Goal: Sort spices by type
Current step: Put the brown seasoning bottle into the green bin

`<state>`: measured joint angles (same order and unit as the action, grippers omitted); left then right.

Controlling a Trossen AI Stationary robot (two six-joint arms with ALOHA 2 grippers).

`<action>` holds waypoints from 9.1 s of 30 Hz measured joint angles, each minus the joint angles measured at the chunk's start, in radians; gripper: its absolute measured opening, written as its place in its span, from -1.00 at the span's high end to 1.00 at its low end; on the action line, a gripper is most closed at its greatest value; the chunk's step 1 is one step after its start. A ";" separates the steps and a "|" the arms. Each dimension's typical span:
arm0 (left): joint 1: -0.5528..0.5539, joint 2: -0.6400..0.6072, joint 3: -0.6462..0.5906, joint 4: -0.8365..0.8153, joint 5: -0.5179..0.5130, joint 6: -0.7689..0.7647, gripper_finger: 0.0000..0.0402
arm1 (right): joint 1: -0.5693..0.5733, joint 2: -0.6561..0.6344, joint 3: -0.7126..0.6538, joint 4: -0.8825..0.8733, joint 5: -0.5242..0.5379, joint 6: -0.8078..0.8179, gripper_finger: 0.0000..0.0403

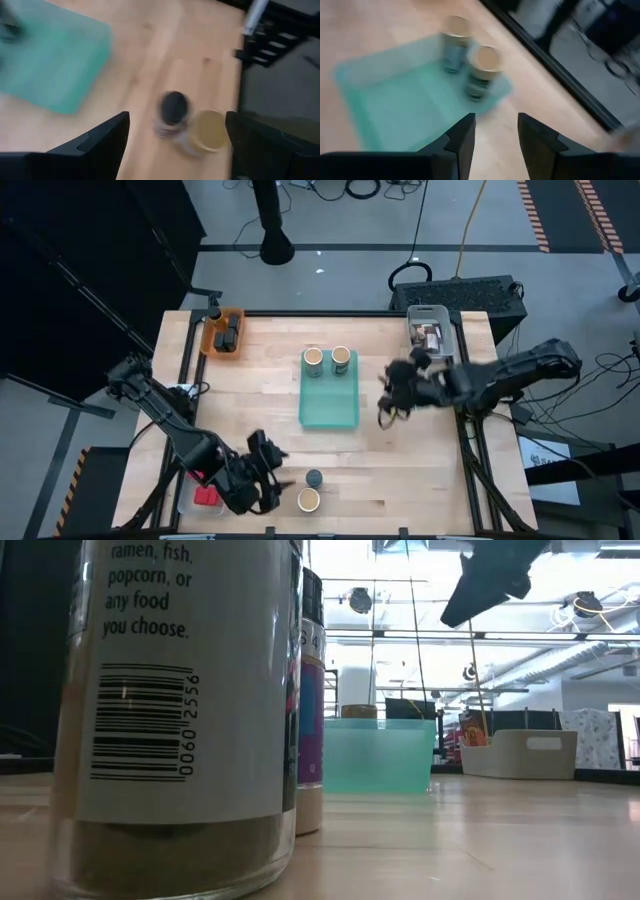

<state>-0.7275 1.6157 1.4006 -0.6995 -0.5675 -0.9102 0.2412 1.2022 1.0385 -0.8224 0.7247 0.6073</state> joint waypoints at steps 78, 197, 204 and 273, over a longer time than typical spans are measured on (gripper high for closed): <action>-0.024 0.216 0.177 -0.226 0.148 -0.314 -0.64 | 0.513 0.696 0.228 0.730 0.056 -0.428 1.00; 0.078 0.612 0.818 -0.703 0.348 -0.566 -0.64 | 0.567 0.589 0.227 0.019 0.211 0.129 1.00; 0.080 0.612 0.817 -0.698 0.343 -0.522 -0.64 | 0.567 0.589 0.227 0.019 0.211 0.130 1.00; 0.080 0.732 0.816 -0.677 0.354 -0.500 -0.62 | 0.573 0.589 0.227 0.026 0.211 0.133 1.00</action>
<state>-0.6475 2.3474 2.2166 -1.3761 -0.2139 -1.4099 0.8143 1.7908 1.2659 -0.7963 0.9358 0.7403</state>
